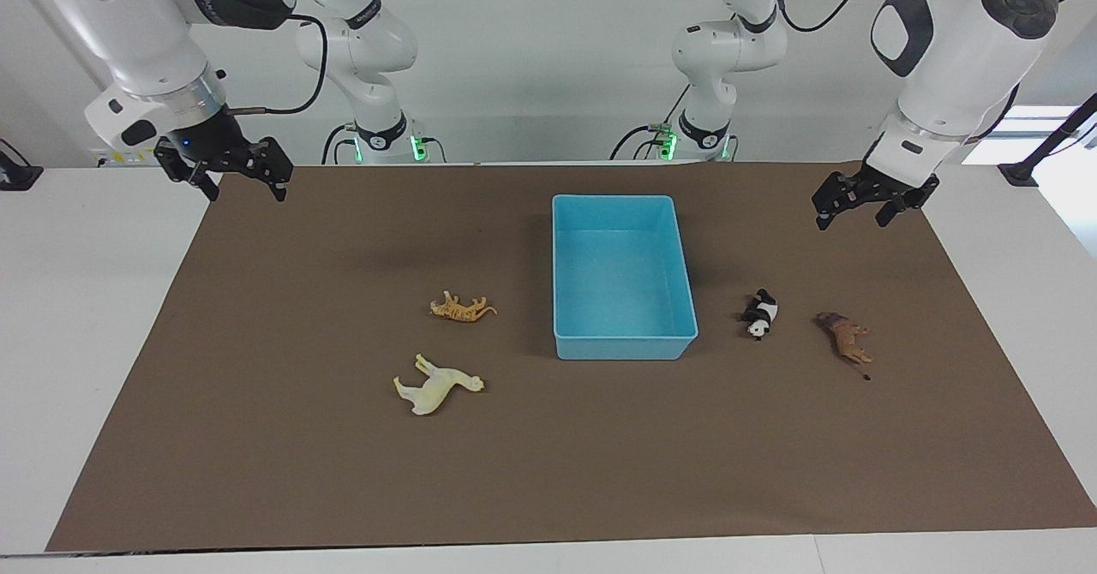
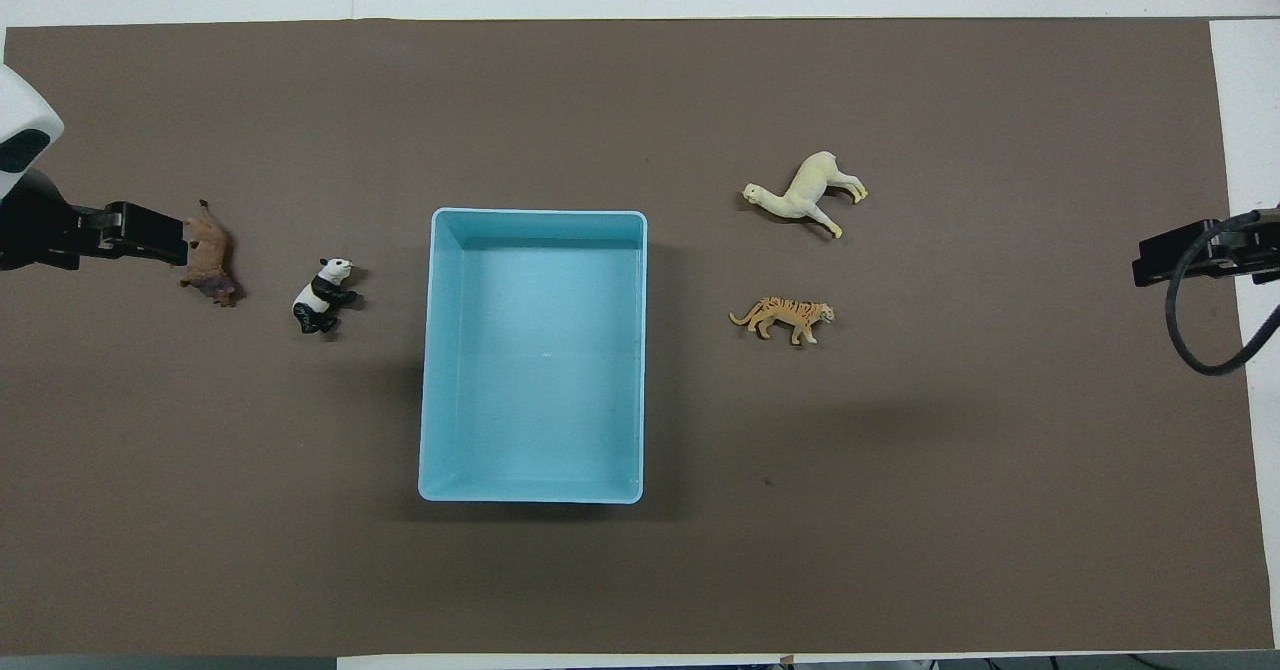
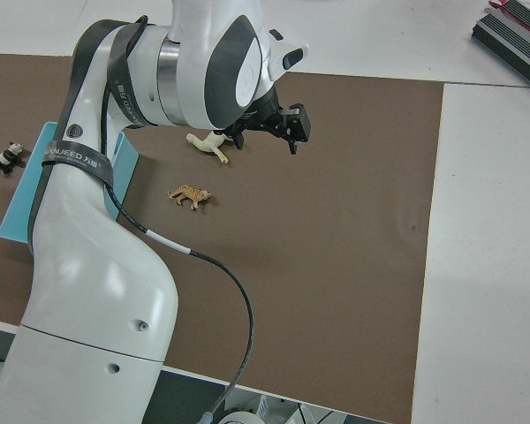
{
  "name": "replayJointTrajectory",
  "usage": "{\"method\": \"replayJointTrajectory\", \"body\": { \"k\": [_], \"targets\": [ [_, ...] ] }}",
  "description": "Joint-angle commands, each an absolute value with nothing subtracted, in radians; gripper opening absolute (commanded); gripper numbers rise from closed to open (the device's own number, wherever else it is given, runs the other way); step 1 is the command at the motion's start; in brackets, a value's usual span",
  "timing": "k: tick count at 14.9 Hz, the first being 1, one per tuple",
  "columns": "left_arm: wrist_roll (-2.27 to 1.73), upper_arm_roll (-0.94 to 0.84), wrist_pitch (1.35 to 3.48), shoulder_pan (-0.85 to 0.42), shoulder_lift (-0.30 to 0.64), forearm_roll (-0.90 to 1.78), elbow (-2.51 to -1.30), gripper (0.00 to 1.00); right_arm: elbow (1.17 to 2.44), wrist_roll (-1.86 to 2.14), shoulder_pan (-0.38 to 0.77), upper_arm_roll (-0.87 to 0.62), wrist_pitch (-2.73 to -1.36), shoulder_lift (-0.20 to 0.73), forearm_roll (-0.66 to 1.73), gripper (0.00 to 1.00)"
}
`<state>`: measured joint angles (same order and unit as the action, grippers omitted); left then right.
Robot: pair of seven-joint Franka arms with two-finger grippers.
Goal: Put all toys into storage box
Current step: 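Reach the left gripper to the panda while the right gripper reaches the llama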
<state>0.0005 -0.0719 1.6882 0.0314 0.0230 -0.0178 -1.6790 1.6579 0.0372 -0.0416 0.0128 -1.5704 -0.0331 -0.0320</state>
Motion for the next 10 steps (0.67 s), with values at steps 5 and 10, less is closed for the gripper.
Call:
{"method": "replayJointTrajectory", "body": {
  "k": [5,10],
  "targets": [
    [-0.006,-0.074,1.738,0.034,0.005,-0.021,-1.716,1.00,1.669,0.055,-0.045,0.008,-1.560,-0.051,-0.040,1.00],
    [-0.089,-0.072,1.924,0.046,-0.051,-0.021,-1.873,1.00,1.669,0.016,-0.032,-0.030,-1.611,-0.035,-0.031,1.00]
  ]
}}
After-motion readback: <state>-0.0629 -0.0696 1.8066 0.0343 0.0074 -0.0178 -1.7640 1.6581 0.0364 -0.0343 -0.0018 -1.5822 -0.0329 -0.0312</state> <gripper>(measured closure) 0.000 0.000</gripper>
